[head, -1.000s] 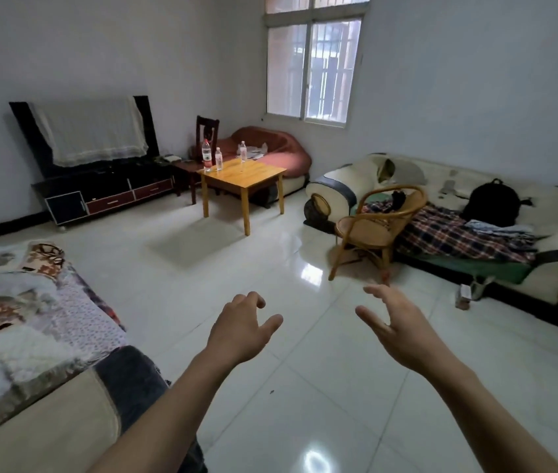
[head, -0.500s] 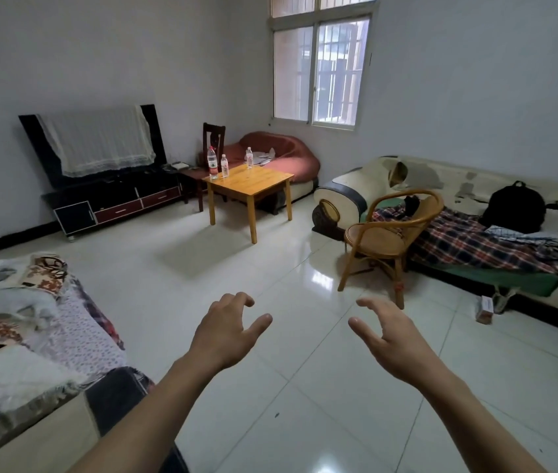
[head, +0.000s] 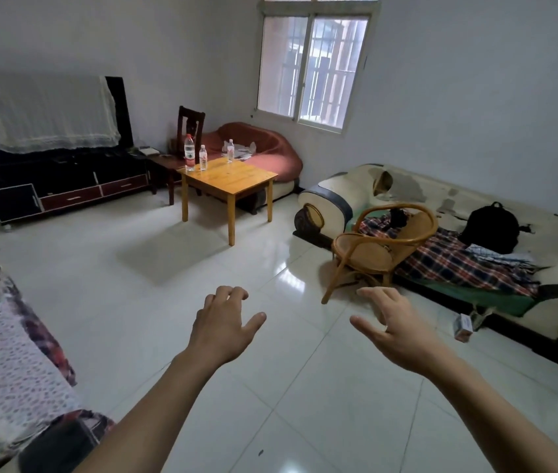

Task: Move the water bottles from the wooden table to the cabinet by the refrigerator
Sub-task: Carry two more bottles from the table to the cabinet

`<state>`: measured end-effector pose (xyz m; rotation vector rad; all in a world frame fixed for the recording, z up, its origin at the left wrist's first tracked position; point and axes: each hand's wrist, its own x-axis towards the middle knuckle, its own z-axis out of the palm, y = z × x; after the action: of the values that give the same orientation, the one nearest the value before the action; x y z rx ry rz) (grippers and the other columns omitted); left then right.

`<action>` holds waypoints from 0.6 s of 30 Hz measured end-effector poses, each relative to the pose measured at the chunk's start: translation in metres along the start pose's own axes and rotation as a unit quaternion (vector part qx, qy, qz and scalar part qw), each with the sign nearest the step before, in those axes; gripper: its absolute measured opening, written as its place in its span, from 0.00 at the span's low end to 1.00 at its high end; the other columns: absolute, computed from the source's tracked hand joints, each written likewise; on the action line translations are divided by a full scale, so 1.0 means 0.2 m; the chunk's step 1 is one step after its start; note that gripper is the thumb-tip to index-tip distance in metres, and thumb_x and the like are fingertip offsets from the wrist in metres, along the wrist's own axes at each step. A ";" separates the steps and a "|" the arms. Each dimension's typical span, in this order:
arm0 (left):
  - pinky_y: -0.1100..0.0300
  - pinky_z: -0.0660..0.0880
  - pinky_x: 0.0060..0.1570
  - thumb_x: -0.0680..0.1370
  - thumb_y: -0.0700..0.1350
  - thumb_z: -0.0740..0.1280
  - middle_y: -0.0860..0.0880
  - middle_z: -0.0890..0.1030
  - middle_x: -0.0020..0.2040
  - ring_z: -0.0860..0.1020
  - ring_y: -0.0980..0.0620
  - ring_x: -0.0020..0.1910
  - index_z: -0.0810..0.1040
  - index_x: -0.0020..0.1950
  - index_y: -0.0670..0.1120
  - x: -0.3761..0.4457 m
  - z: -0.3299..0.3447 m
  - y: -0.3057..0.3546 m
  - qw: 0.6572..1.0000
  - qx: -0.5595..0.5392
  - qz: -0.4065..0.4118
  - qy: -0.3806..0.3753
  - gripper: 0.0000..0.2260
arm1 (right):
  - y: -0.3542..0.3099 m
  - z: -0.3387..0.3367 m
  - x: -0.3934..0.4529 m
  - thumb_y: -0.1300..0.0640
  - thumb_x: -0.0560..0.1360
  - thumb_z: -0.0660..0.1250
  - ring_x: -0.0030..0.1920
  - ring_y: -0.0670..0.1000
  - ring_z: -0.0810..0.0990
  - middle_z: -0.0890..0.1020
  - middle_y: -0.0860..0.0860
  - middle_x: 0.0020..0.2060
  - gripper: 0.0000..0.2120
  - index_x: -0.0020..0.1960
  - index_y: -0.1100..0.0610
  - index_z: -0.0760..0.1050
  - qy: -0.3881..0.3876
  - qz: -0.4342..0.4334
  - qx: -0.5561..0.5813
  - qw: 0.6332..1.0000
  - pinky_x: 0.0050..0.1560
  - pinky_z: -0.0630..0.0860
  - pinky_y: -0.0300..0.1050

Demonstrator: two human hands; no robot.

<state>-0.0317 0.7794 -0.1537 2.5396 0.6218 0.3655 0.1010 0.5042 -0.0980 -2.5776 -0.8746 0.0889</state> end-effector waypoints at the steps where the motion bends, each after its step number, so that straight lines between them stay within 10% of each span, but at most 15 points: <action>1: 0.52 0.72 0.61 0.78 0.63 0.62 0.53 0.69 0.69 0.68 0.50 0.66 0.69 0.69 0.52 0.05 0.01 -0.02 1.000 0.004 0.001 -0.011 0.24 | 0.00 0.02 0.04 0.32 0.74 0.61 0.68 0.48 0.68 0.66 0.44 0.71 0.28 0.72 0.40 0.63 -0.003 -0.002 -0.003 1.000 0.67 0.73 0.53; 18: 0.55 0.74 0.59 0.78 0.62 0.63 0.57 0.70 0.67 0.69 0.54 0.64 0.71 0.66 0.53 1.24 0.25 0.09 0.998 0.040 0.005 -0.045 0.21 | 0.38 0.07 1.33 0.36 0.76 0.62 0.70 0.48 0.67 0.68 0.47 0.72 0.30 0.74 0.46 0.64 0.010 0.002 0.078 0.997 0.69 0.70 0.51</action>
<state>0.2070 0.8666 -0.1524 2.6197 0.6011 0.2319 0.3546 0.6130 -0.1226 -2.4317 -0.8226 0.1273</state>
